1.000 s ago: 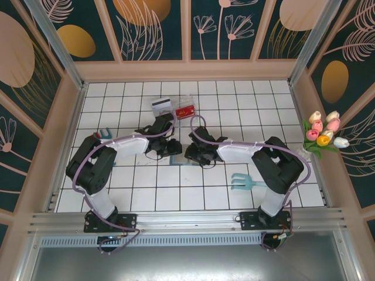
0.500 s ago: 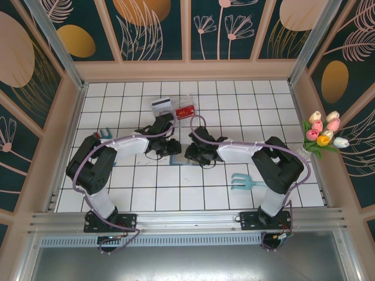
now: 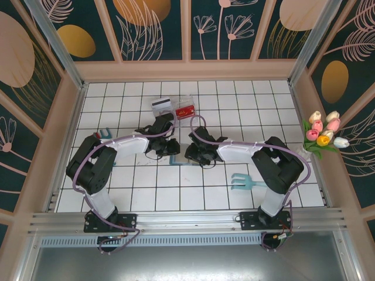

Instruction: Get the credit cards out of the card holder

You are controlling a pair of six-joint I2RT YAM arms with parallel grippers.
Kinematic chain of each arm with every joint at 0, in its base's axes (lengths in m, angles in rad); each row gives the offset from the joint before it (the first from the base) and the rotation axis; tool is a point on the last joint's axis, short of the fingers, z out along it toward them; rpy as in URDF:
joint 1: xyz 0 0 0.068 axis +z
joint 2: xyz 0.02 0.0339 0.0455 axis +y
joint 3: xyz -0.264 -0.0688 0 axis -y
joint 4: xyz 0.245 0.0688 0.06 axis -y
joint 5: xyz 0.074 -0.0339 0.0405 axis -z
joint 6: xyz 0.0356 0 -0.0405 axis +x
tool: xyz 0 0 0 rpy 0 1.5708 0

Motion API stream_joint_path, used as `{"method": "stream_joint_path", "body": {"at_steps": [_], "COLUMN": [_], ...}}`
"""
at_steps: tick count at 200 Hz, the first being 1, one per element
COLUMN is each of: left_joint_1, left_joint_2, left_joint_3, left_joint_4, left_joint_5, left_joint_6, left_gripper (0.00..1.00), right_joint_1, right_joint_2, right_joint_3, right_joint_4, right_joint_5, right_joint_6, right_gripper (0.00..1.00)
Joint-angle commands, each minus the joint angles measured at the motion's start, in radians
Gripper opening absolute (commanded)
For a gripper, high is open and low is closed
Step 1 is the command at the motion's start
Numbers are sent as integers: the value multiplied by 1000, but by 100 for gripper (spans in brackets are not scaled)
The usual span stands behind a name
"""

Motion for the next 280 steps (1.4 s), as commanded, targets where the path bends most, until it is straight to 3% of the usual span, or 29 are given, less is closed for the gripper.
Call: {"method": "stream_joint_path", "body": {"at_steps": [1, 63, 193, 280], "left_joint_1": [-5, -5, -6, -52], "left_joint_2": [-25, -86, -63, 5], "left_joint_3": [25, -73, -80, -44], "left_joint_4": [-22, 165, 272, 347], "left_joint_5": [7, 212, 272, 280], "left_joint_6": [29, -33, -110, -180], "left_gripper": [23, 31, 28, 36], "right_joint_1": [-7, -14, -97, -181], "right_joint_2": [28, -95, -324, -477], "right_joint_3": [-11, -40, -227, -260], "right_joint_4": [-24, 12, 144, 98], "right_joint_5": [-8, -20, -56, -2], "right_joint_6": [-9, -30, 35, 32], "right_gripper": [42, 41, 41, 40]}}
